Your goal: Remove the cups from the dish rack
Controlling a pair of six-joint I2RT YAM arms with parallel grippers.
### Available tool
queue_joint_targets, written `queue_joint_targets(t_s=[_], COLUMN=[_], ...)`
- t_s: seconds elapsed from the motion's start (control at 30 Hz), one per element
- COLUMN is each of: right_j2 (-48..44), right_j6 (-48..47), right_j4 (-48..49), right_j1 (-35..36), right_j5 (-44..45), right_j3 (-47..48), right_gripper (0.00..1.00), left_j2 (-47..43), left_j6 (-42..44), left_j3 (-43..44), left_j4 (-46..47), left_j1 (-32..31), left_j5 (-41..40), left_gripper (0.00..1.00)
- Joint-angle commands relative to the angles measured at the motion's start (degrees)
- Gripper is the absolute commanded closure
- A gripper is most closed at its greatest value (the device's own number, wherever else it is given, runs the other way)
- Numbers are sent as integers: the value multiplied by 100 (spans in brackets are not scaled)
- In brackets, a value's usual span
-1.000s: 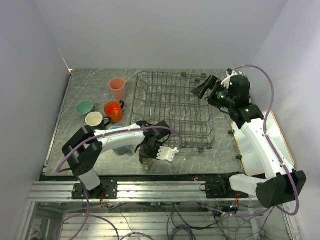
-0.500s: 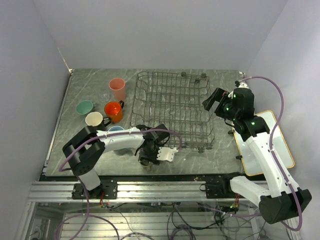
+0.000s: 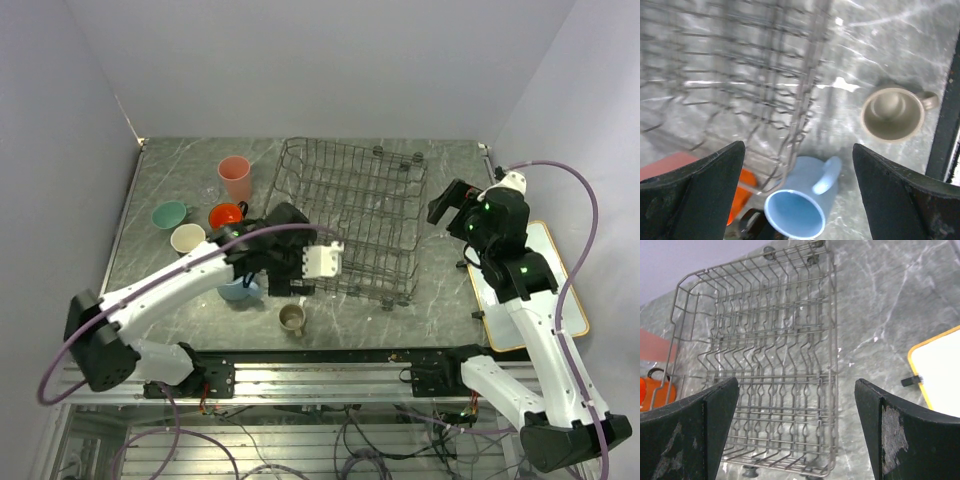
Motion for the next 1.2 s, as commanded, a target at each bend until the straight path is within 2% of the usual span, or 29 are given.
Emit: queue_joint_targets(t_s=[0.0, 0.1, 0.2, 0.33, 0.43, 0.5, 0.57, 0.63, 0.77, 0.87, 0.97, 1.03, 1.17], right_j2=[-14, 64, 61, -261, -849, -1288, -1596, -1626, -1576, -1945, -2643, -3040, -3226], right_j6=[-278, -183, -83, -51, -76, -102, -617, -1012, -750, -1325, -1934, -2329, -2090], right_j4=[-73, -181, -222, 117, 906, 1409, 1924, 2007, 2184, 3028, 3906, 4222, 3836], right_j1=[-28, -27, -30, -29, -33, -28, -25, -30, -28, -29, -28, -35, -35], right_j5=[540, 756, 1185, 1687, 1855, 1973, 1690, 1483, 2502, 1992, 1341, 1221, 2117], right_j3=[-27, -45, -69, -519, -1347, -1889, -2259, -2395, -2757, -3302, -4046, -4440, -4638], right_gripper=[0, 0, 0, 0, 0, 0, 0, 0, 0, 0, 0, 0, 0], left_j2=[-540, -978, -1617, -2487, -2797, -2923, -3014, -3079, -3319, -3926, -4747, -5196, -5179], left_j6=[-28, -359, -949, -1843, -2380, -2472, -2461, -2486, -3151, -3531, -3779, -3965, -4058], left_j3=[518, 464, 34, -792, -1382, -1742, -2110, -2462, -3293, -4126, -4859, -5156, -5125], left_j4=[-373, -333, 394, 1833, 2825, 3231, 3491, 3628, 3936, 4635, 5170, 5367, 5297], left_j1=[235, 327, 598, 1774, 2531, 2817, 2957, 3041, 3397, 3734, 3832, 3837, 3851], left_j5=[195, 310, -23, -719, -1350, -1591, -1735, -1859, -1938, -1808, -1808, -1856, -1637], left_gripper=[0, 0, 0, 0, 1, 0, 0, 0, 1, 2, 2, 2, 4])
